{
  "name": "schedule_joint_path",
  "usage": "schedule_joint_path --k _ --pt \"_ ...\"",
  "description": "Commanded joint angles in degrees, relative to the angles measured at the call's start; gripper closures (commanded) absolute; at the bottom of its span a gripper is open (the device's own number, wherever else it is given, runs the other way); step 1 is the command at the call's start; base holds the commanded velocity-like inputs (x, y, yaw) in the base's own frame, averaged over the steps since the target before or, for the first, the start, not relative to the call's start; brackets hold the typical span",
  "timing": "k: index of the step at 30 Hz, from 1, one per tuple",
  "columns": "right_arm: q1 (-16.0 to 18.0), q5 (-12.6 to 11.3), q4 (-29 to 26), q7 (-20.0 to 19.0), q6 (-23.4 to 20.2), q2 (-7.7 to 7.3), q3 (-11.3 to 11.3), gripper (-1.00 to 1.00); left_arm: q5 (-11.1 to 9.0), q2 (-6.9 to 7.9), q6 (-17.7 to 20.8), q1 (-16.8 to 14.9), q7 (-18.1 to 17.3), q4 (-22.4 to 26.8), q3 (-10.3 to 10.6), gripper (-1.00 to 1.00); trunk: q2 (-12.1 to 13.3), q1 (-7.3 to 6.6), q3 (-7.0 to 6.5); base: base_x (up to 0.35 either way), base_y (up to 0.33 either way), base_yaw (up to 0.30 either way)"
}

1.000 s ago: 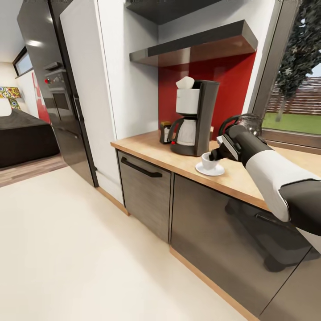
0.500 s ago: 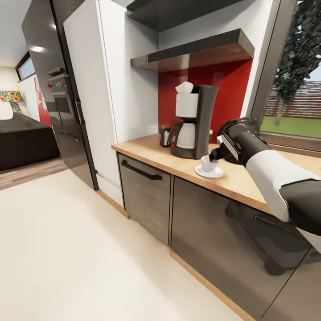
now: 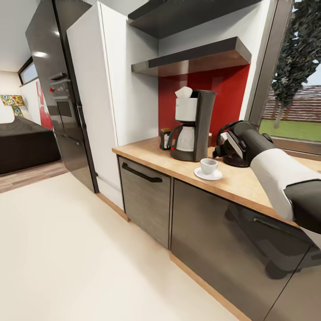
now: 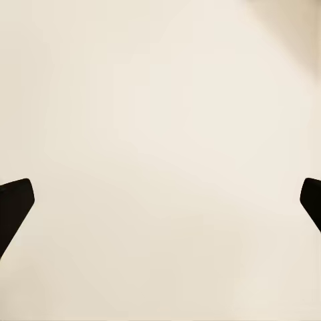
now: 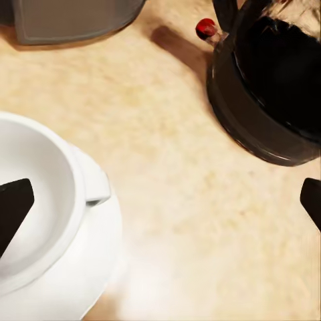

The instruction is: Set up a coffee station on the kitchen countertop: keep the coffee maker on the countertop, move the bottle of coffee from the kitchen shelf to the counter next to the coffee maker, place a paper coffee filter on top of the coffee maker, put the saucer next to the coffee maker with the coffee cup on the saucer, and place the electric kettle next to the coffee maker.

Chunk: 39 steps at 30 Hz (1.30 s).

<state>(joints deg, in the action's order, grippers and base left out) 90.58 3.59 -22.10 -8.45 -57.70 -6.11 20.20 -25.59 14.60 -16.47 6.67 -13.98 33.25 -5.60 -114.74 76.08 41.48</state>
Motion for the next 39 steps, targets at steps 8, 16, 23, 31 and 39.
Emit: schedule_joint_path --k 8,16,23,31,39 --pt "0.1 0.4 -2.1 -0.5 -0.2 -0.24 0.3 -1.0 -0.6 -0.01 0.1 0.0 -0.5 0.0 -0.1 -1.0 0.0 0.0 -0.67 0.0 0.0 0.0" --pt "0.1 0.2 -9.0 -0.5 -0.3 -1.63 0.1 -1.0 -0.6 -0.01 0.1 0.0 -0.5 0.0 -0.1 -1.0 0.0 0.0 -1.38 0.0 0.0 0.0" --pt "0.1 0.0 -11.0 -0.6 -0.3 -2.2 -0.1 -1.0 -0.6 -0.01 0.1 0.0 -0.5 0.0 -0.6 -1.0 0.0 0.0 -1.79 -0.001 0.0 0.0" --pt "0.1 -6.9 -11.3 -1.9 -0.1 -2.26 -0.7 -1.0 -0.6 -0.01 0.1 0.0 -0.5 -0.1 -0.8 -1.0 0.0 0.0 -1.83 -0.157 0.0 0.0" --pt "-1.5 -29.0 -18.9 -10.2 0.1 -1.86 -0.5 -1.0 -0.6 -0.01 0.1 0.0 -0.5 0.0 -0.8 -1.0 0.0 0.0 -1.83 -0.158 0.0 0.0"
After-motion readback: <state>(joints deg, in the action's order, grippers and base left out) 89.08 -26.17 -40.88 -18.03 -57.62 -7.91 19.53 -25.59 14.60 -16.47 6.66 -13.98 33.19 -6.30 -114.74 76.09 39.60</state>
